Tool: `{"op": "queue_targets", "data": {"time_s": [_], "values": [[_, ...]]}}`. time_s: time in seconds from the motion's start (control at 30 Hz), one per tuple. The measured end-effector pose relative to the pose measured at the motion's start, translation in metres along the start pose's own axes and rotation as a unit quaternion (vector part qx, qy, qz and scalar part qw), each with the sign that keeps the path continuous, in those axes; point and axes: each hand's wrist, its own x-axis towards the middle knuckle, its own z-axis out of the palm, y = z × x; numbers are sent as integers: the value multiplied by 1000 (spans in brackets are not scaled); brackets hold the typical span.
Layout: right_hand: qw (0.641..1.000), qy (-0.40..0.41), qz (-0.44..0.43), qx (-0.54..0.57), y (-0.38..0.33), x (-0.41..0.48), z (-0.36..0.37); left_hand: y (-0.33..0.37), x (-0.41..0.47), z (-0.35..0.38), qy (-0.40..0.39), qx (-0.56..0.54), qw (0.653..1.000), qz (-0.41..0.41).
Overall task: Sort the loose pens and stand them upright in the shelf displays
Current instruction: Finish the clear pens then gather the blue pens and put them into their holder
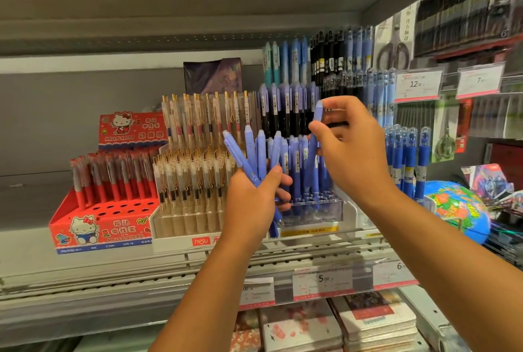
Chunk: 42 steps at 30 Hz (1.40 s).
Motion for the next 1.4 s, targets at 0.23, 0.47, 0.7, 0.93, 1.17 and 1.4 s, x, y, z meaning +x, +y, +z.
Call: {"op": "queue_targets", "data": {"time_s": [0.23, 0.47, 0.7, 0.93, 1.17, 1.4], "values": [[993, -11, -13, -116, 10, -4, 13, 3, -3, 0, -12, 7, 1000, -3], [986, -32, 4, -163, 23, -10, 19, 5, -4, -2, -38, 27, 999, 2], [977, -66, 35, -202, 32, -16, 23, 4, -4, -2, -46, 37, 998, 4], [972, -91, 38, -215, 30, -16, 21, 5, -4, -1, -57, 29, 998, 4], [962, -125, 6, -243, 18, -23, 15, 5, -5, -2, -65, 23, 998, 8], [985, -119, 113, 46, -3, -29, 12, 4, -4, -2, -60, 15, 998, 2]]}}
